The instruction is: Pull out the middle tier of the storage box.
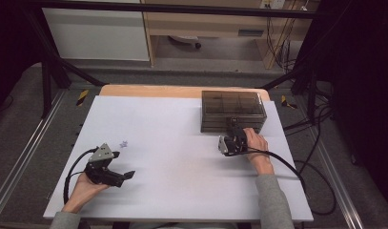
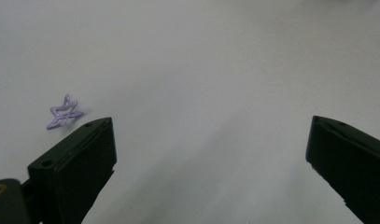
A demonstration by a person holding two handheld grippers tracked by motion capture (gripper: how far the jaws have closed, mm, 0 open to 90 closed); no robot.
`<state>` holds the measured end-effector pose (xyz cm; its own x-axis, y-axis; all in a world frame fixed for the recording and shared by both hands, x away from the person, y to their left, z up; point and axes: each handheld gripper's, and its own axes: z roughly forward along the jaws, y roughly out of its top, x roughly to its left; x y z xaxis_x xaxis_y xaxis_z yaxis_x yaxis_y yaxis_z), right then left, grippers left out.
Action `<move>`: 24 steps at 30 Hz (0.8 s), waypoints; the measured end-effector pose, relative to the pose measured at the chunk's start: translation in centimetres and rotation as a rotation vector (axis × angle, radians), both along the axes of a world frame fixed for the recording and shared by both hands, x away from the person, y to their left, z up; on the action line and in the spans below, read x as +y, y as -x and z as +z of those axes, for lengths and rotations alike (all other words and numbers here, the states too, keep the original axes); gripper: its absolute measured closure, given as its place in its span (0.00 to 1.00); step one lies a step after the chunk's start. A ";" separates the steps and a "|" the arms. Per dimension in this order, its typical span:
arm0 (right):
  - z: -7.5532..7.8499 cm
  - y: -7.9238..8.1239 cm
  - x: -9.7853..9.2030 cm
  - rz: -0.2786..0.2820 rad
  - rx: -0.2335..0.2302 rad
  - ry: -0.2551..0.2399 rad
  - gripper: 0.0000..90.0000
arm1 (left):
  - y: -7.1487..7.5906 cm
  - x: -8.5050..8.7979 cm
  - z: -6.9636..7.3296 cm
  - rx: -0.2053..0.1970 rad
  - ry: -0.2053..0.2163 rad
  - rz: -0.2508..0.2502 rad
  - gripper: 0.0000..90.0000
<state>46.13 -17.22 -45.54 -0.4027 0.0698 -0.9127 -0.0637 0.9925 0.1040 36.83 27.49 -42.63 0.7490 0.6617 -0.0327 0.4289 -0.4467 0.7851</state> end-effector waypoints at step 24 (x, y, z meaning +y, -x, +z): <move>-1.2 0.3 0.1 0.007 -0.138 0.041 0.83 | 0.0 -0.1 -0.1 0.004 -0.003 -0.002 0.01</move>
<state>45.82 -17.15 -46.70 -0.2737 0.0288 -0.9614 -0.0814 0.9953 0.0530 36.86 27.43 -42.72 0.7502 0.6604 -0.0334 0.4311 -0.4502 0.7819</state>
